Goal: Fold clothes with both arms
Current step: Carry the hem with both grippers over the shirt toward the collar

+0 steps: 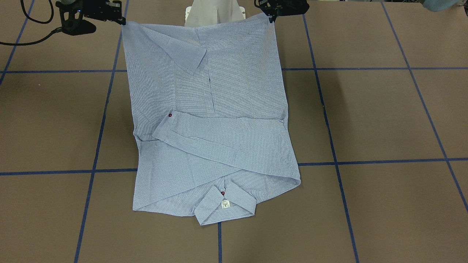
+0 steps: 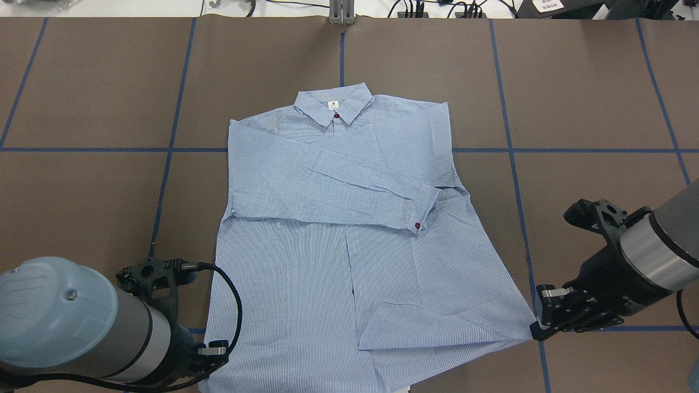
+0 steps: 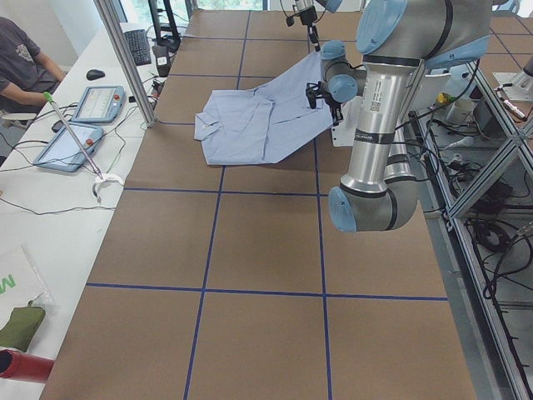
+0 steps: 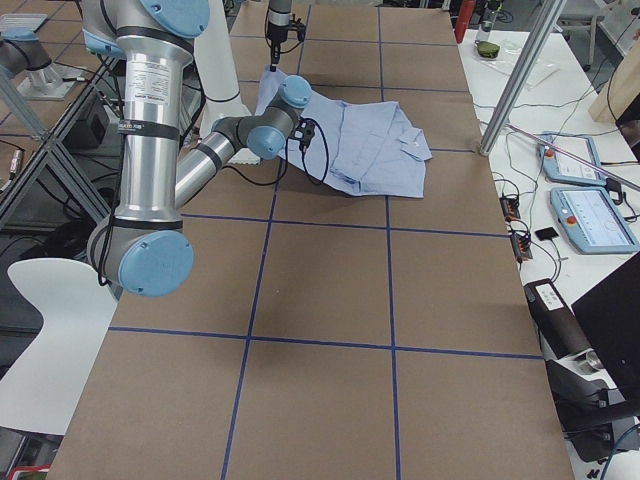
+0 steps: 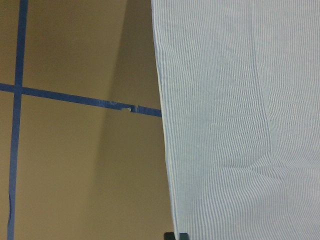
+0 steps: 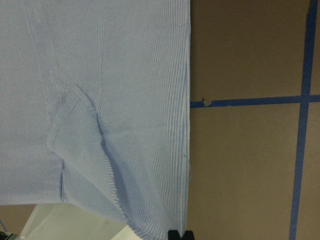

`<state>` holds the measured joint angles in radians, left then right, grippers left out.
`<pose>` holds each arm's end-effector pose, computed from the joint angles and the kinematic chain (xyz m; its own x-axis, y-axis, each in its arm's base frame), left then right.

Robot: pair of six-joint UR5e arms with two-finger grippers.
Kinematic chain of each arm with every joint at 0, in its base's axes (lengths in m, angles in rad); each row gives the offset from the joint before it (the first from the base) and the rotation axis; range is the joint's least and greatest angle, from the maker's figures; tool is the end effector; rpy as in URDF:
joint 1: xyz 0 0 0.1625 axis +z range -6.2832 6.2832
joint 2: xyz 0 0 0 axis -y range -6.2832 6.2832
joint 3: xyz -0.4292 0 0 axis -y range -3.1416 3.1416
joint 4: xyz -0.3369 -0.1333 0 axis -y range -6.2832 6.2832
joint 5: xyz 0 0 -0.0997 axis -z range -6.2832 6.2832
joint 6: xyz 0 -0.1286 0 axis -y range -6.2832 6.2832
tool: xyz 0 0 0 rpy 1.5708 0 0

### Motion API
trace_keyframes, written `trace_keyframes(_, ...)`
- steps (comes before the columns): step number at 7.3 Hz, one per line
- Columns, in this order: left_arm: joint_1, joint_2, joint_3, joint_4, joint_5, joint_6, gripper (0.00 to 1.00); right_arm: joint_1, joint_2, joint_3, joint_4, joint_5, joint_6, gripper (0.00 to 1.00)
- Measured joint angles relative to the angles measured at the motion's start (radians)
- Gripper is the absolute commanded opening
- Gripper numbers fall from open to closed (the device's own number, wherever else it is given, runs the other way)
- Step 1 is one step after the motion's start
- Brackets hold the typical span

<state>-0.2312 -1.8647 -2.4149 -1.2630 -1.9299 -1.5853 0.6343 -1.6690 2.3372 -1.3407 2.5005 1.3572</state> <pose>0.3904 -0.1824 0.2751 0.6572 -0.1687 -0.7346 -0.0284 0.9684 -0.2478 -0.2597 -0.2286 0.3508 0.4585 0.1799 0.8703 0.2535 0.9121 -0.3221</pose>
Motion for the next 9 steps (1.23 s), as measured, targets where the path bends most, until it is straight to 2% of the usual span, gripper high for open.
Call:
trace_keyframes(2, -0.044, -0.007, 0.013, 0.007, 0.002, 0.009, 0.0, 0.075, 0.044, -0.031, 0.0, -0.003, -0.009, 0.0)
trace_keyframes(4, -0.15, -0.064, 0.057, 0.006, 0.001, 0.064, 0.0, 0.167, 0.161, -0.136, 0.0, -0.006, -0.013, 0.0)
trace_keyframes(6, -0.284, -0.105, 0.163, -0.016, -0.001, 0.185, 0.0, 0.22, 0.277, -0.277, 0.0, -0.028, -0.017, 0.0)
trace_keyframes(9, -0.437, -0.127, 0.368, -0.156, -0.001, 0.308, 0.0, 0.255, 0.417, -0.465, 0.002, -0.095, -0.051, 0.0)
